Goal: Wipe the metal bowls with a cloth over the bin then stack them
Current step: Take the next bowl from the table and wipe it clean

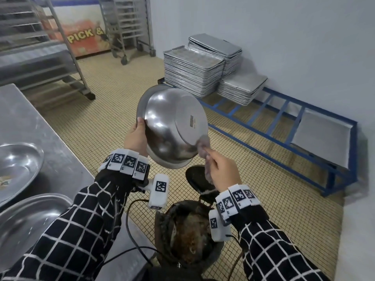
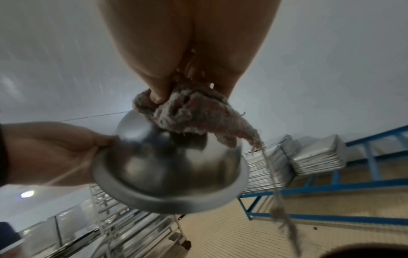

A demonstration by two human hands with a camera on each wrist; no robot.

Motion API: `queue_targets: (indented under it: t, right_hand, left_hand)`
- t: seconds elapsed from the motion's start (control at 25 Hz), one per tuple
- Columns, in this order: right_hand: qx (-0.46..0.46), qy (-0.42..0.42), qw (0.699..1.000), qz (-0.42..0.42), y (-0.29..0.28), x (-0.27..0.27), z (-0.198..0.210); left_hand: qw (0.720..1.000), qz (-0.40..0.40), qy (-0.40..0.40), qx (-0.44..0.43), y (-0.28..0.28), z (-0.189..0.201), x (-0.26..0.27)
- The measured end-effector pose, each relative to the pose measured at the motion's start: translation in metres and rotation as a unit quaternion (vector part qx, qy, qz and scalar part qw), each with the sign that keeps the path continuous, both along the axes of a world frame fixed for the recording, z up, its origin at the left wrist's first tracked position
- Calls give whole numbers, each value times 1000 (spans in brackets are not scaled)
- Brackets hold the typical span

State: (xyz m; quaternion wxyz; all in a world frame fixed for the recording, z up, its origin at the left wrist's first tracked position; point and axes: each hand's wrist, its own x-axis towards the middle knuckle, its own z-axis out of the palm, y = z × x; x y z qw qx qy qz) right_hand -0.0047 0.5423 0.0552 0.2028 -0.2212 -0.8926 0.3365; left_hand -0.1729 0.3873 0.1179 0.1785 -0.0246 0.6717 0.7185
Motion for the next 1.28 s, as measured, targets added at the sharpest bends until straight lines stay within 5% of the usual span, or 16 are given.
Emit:
queue_targets:
  t: [0.08, 0.2, 0.4, 0.64, 0.76, 0.92, 1.08, 1.28]
  right_hand:
    - [-67, -11, 993, -95, 12, 4, -9]
    - [-135, 108, 975, -139, 0, 8, 8]
    - [22, 169, 985, 23, -50, -18, 38]
    - [52, 141, 986, -76, 11, -48, 56]
    - [23, 92, 994, -52, 26, -24, 32]
    - [108, 57, 992, 5, -21, -3, 0]
    - [114, 120, 986, 28, -38, -32, 37]
    - [111, 148, 982, -29, 7, -53, 64]
  left_hand:
    - [1000, 9, 11, -7, -1, -1, 1]
    - [999, 7, 35, -40, -1, -2, 10]
    - [998, -34, 38, -32, 13, 0, 29]
    - [998, -41, 49, -25, 19, 6, 35]
    - [999, -1, 40, -18, 12, 11, 34]
    - [998, 33, 44, -11, 10, 15, 35]
    - [997, 21, 69, -1, 16, 16, 43]
    - [998, -4, 55, -4, 12, 10, 37]
